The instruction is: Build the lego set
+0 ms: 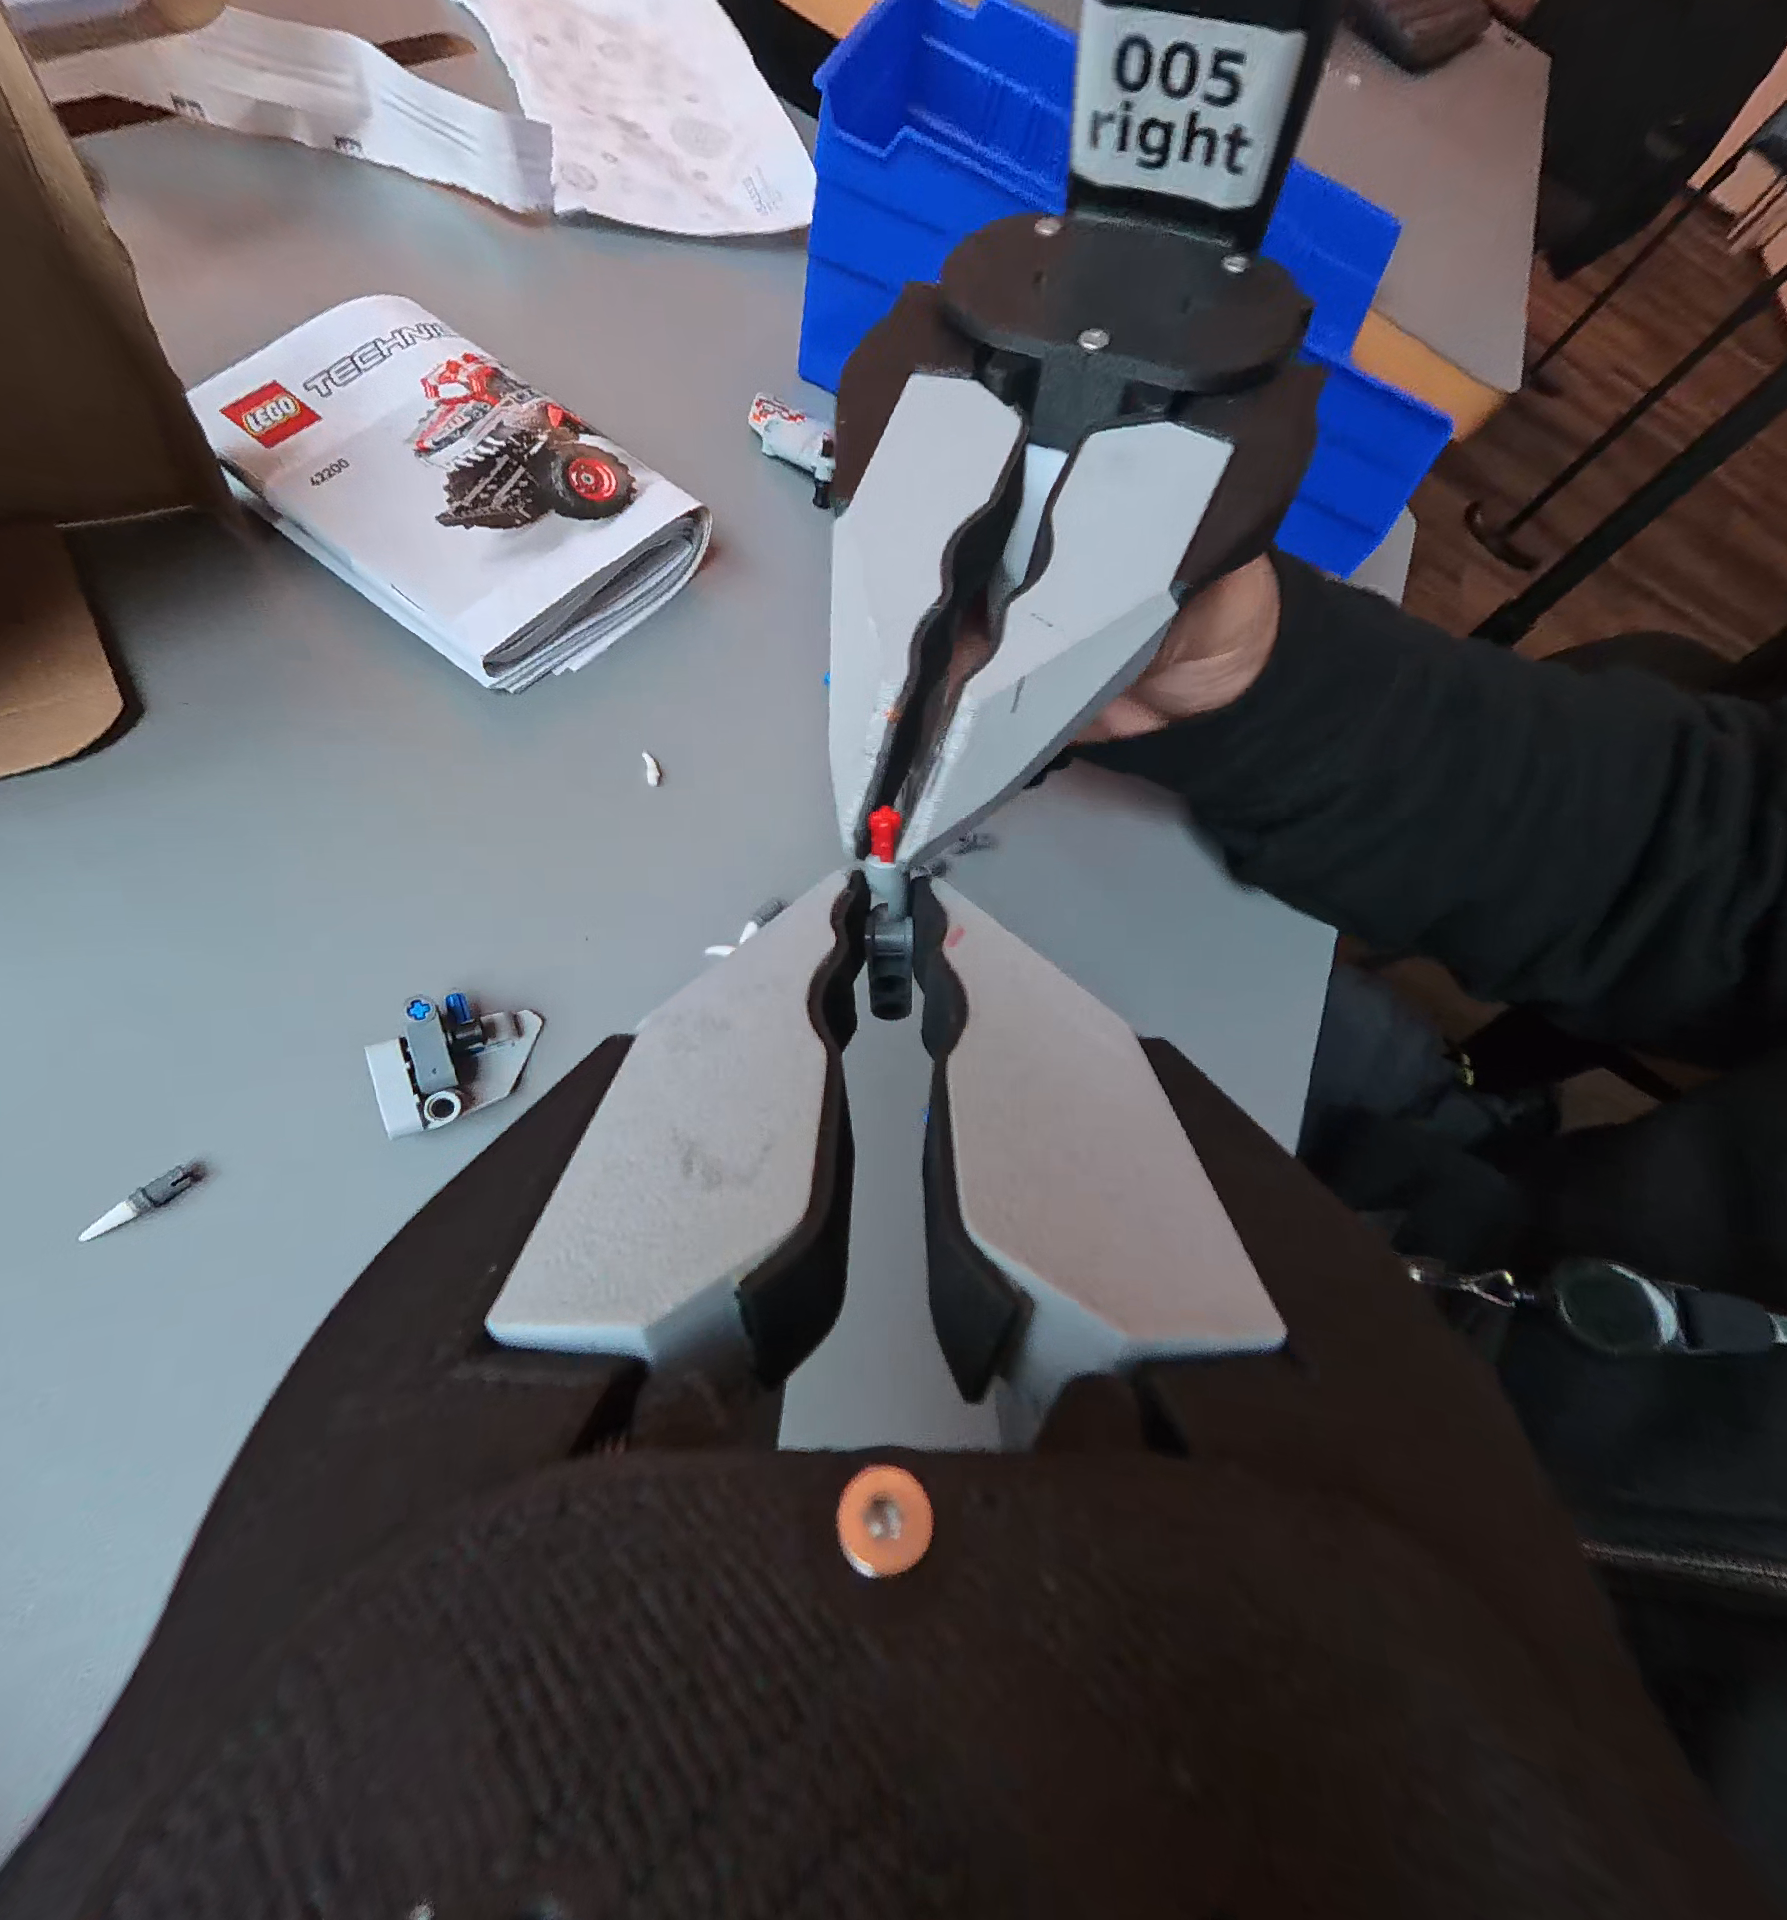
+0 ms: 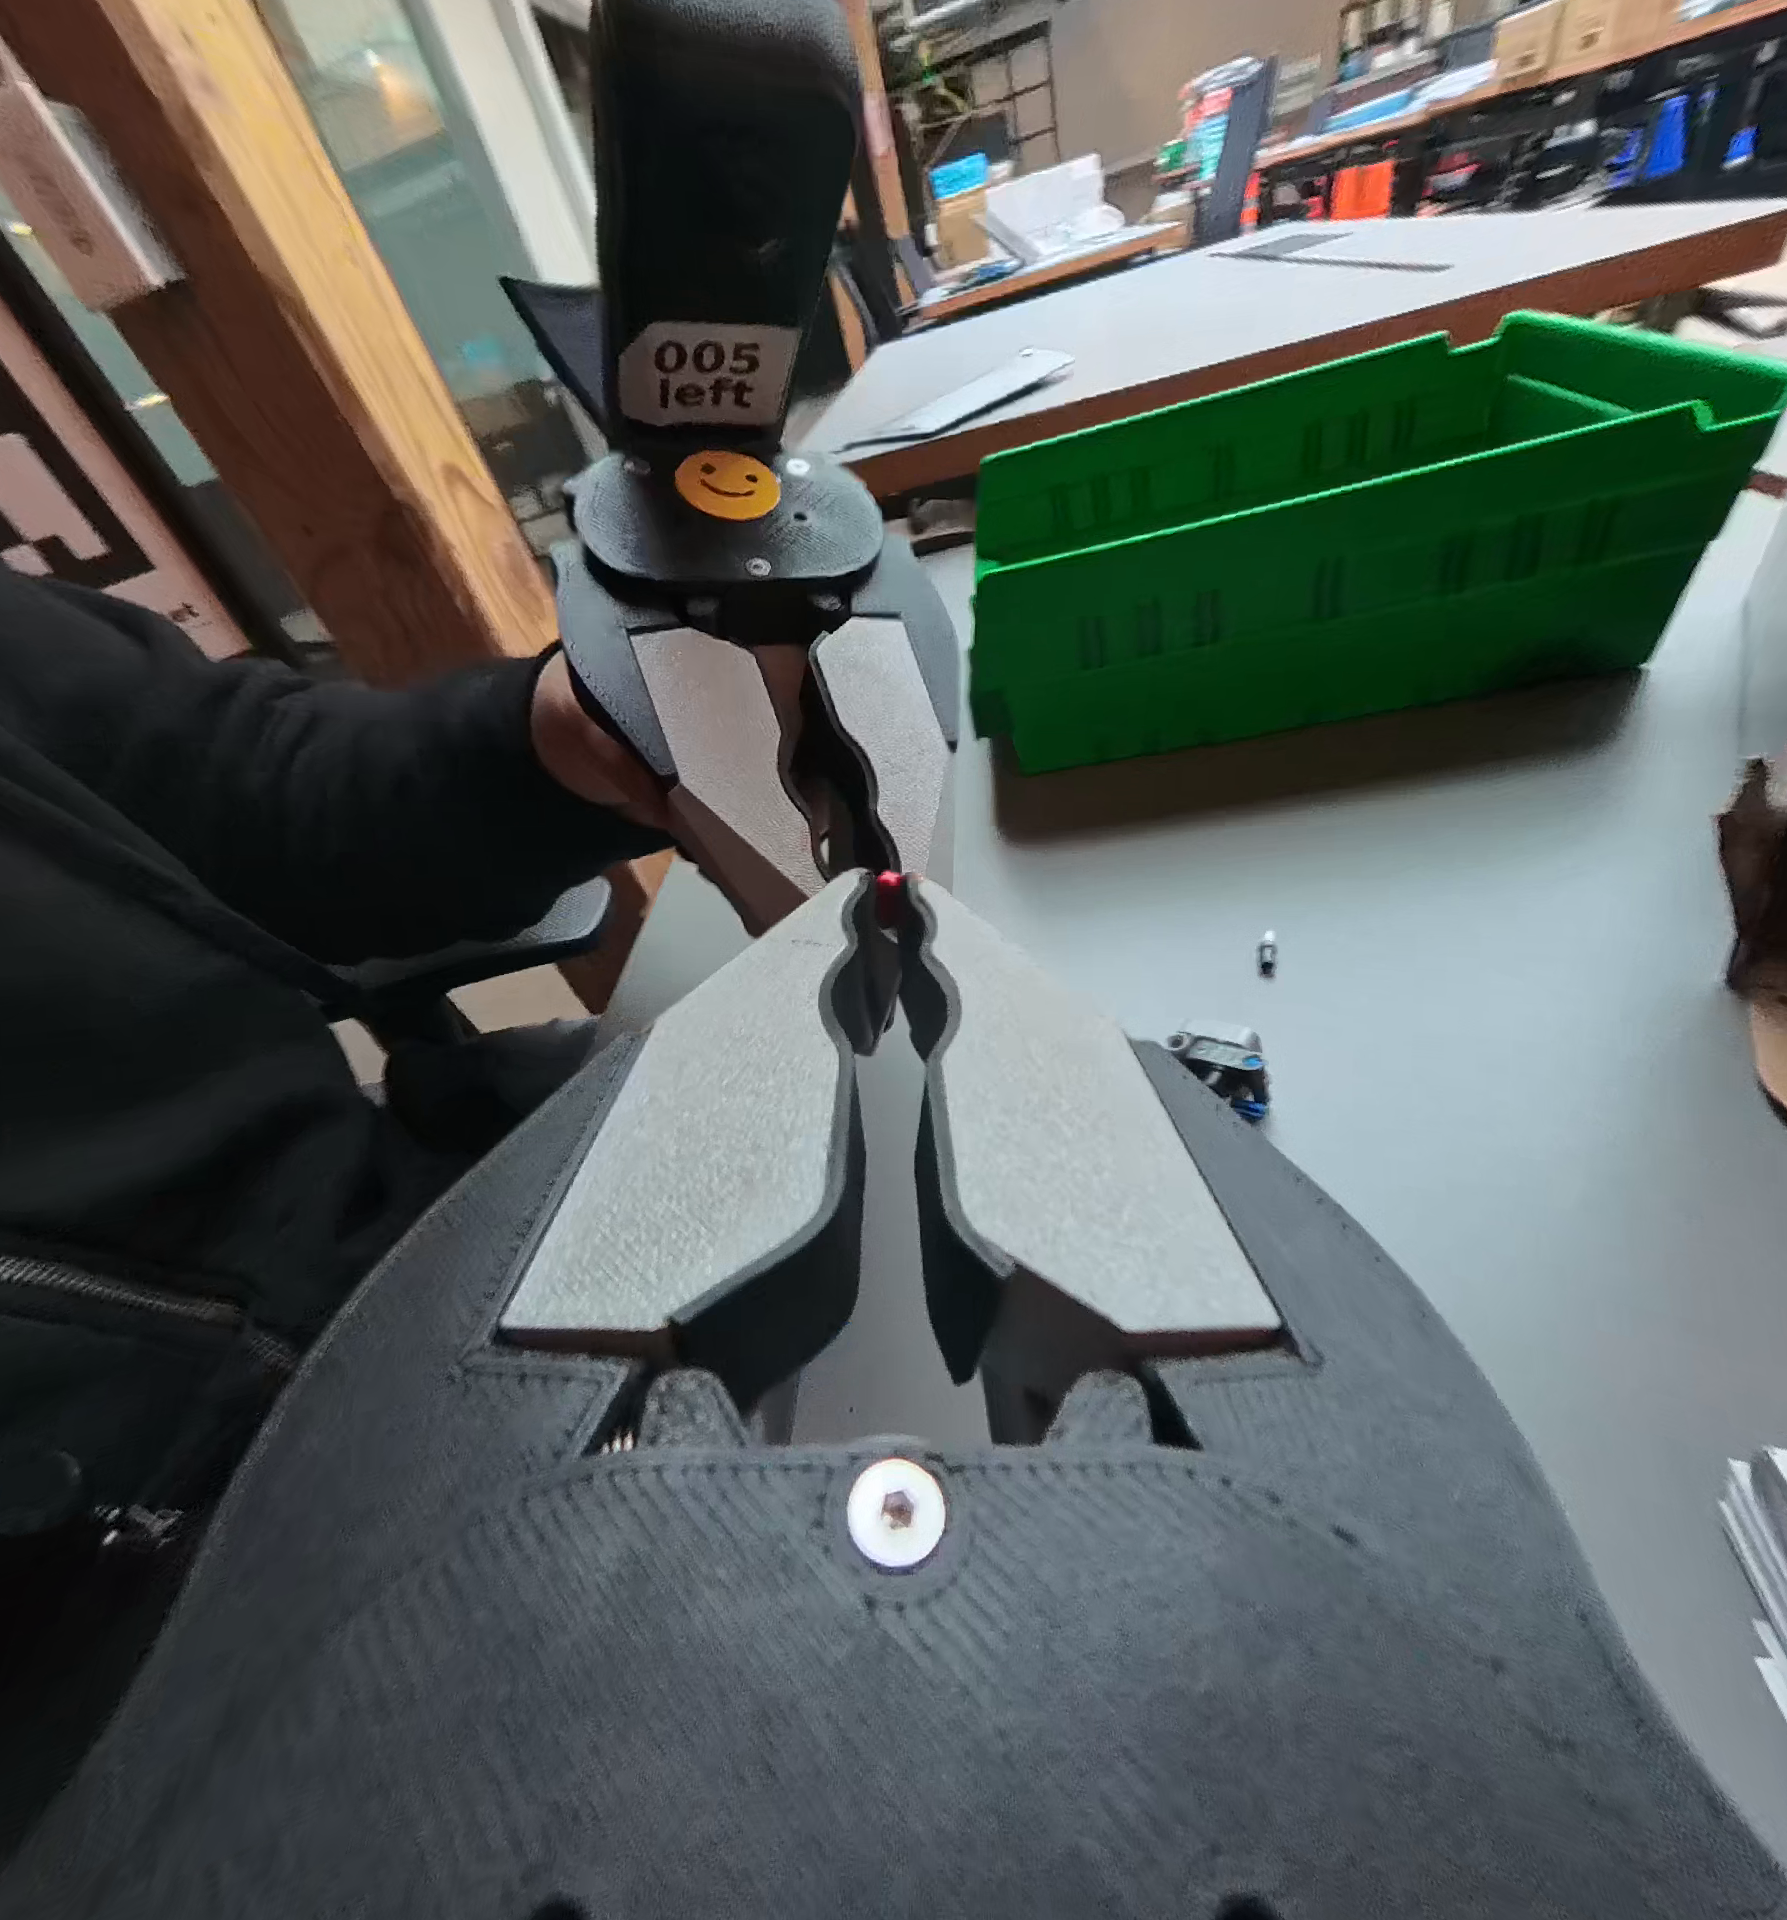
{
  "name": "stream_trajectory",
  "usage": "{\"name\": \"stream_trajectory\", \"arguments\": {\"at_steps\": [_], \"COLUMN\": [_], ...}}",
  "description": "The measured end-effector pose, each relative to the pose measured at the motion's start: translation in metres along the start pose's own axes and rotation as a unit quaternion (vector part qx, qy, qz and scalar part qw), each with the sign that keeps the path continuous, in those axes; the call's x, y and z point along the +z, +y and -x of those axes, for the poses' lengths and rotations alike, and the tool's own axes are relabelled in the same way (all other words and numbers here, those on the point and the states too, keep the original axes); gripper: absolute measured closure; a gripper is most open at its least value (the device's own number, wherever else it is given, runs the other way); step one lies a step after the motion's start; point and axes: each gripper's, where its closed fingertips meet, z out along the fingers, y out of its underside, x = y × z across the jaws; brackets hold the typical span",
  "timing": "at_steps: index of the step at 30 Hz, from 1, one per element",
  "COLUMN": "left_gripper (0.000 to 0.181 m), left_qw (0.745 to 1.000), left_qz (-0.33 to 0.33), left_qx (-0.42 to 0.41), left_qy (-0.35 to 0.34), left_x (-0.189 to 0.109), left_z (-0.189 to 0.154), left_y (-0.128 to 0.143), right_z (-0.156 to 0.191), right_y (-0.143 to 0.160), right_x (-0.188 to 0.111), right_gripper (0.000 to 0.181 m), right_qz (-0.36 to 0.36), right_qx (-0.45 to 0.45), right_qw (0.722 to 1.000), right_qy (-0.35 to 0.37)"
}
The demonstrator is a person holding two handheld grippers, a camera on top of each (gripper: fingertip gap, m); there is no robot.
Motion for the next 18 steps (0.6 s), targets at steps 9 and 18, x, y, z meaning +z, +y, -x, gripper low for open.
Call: {"name": "stream_trajectory", "arguments": {"at_steps": [9, 18], "left_gripper": [0.175, 0.174], "left_qw": [0.994, 0.987], "left_qz": [-0.093, -0.127], "left_qx": [-0.060, -0.093], "left_qy": [-0.015, 0.008], "left_x": [-0.004, -0.001], "left_z": [0.010, 0.010], "left_y": [-0.018, -0.033], "right_z": [-0.015, -0.022], "right_y": [-0.019, -0.031], "right_x": [0.001, -0.010], "right_gripper": [0.181, 0.181], "right_qz": [-0.107, -0.156], "right_qx": [0.062, 0.067], "right_qw": [0.991, 0.982], "right_qy": [0.051, 0.082]}}
